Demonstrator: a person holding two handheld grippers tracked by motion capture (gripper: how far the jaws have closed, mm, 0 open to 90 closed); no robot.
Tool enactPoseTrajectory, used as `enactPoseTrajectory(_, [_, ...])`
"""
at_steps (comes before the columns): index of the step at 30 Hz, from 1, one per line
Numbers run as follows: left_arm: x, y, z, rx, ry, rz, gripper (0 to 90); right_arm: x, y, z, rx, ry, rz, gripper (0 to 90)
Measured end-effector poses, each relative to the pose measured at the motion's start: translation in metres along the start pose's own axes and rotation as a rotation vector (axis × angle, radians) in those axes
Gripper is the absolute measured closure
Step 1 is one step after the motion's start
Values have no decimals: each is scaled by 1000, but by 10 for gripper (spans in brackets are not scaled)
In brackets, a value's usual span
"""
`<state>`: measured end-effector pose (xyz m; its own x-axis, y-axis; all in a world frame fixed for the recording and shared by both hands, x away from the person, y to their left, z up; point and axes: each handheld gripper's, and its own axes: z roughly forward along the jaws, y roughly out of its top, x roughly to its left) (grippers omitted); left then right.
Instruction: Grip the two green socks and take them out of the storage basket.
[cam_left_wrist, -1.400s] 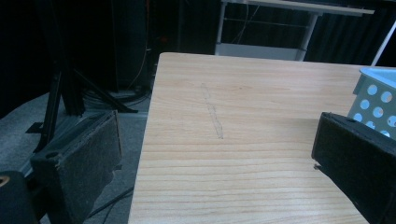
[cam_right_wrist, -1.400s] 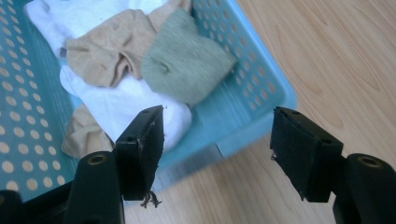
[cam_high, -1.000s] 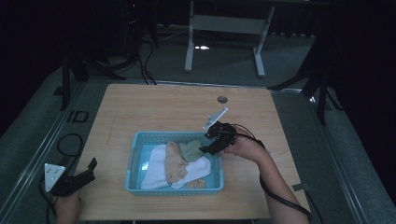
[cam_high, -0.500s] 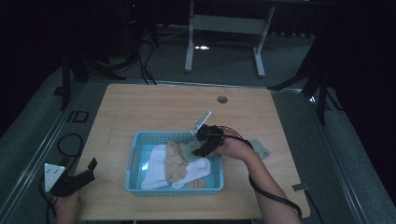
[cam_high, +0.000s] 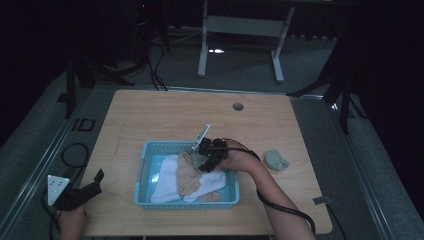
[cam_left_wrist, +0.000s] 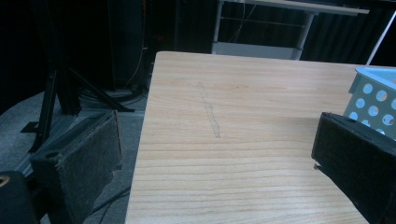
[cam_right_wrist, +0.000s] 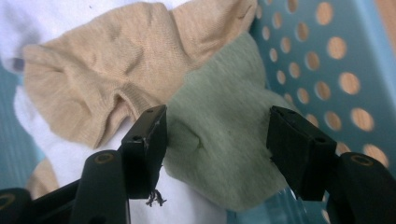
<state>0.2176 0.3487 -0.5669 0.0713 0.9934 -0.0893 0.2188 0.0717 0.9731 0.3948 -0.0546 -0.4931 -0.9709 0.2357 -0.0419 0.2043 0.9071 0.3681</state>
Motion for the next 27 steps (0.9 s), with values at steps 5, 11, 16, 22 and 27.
enactPoseTrajectory(5, [0,0,0,-1,-2,0,15,3,7,11,38,-17,-23,400])
enactPoseTrajectory(11, [0,0,0,0,-2,0,15,8,11,17,84,-56,-74,551])
enactPoseTrajectory(16, [0,0,0,0,-2,-2,15,11,13,20,111,-43,-112,771])
enactPoseTrajectory(22, [0,0,0,0,-2,-1,15,12,12,11,87,-25,-108,830])
enactPoseTrajectory(27, [0,0,0,2,-1,1,15,14,9,0,61,-18,-98,833])
